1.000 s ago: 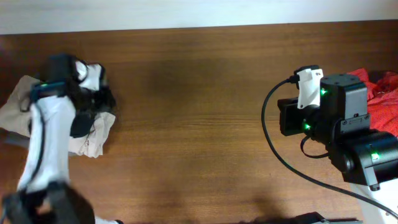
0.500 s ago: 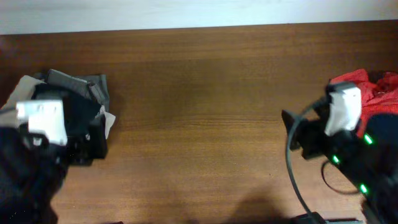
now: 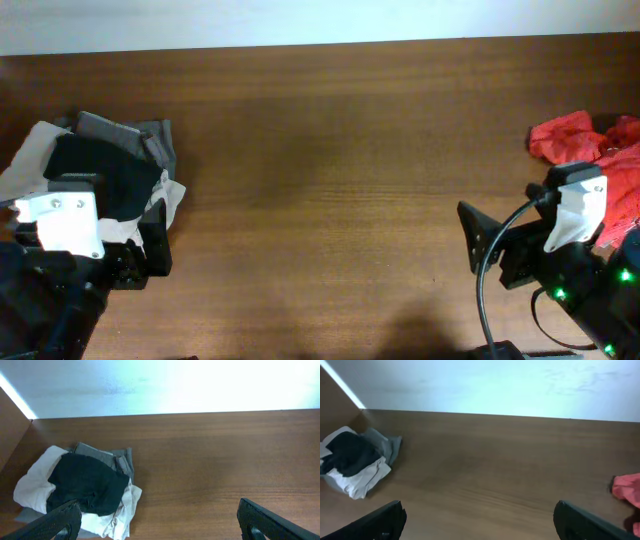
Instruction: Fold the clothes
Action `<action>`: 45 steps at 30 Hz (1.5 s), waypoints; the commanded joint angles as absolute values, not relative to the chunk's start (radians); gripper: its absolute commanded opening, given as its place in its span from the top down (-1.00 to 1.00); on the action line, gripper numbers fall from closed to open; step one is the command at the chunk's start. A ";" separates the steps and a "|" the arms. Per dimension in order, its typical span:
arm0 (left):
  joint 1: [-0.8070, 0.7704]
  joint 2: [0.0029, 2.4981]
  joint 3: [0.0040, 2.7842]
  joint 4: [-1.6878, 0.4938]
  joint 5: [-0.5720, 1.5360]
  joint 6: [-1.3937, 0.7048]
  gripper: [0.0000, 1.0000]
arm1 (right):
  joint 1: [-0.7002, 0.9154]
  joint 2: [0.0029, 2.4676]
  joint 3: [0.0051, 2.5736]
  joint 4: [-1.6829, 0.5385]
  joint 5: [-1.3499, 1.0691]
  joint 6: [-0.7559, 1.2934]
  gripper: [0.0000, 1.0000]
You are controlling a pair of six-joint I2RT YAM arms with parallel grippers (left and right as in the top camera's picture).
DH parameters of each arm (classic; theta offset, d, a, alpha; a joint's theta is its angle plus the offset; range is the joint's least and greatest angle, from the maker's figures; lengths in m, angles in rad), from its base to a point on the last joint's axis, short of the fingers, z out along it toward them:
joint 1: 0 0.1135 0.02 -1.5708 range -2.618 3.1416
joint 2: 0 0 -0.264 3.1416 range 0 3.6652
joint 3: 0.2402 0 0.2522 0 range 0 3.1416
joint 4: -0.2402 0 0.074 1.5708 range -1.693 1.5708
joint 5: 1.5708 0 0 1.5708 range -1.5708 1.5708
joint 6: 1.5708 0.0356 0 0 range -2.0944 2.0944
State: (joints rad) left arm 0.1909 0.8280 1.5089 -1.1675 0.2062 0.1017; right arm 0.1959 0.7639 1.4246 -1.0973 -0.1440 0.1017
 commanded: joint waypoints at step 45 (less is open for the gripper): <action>0.192 0.833 1.507 -1.569 0.220 0.099 -0.99 | 0.044 0.064 0.374 -0.672 -0.087 -0.071 -0.98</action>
State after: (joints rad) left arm 0.1909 0.8303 1.5089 -1.5681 0.2096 0.1017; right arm 0.0528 0.1078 0.4416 -0.7006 -0.0532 -0.0647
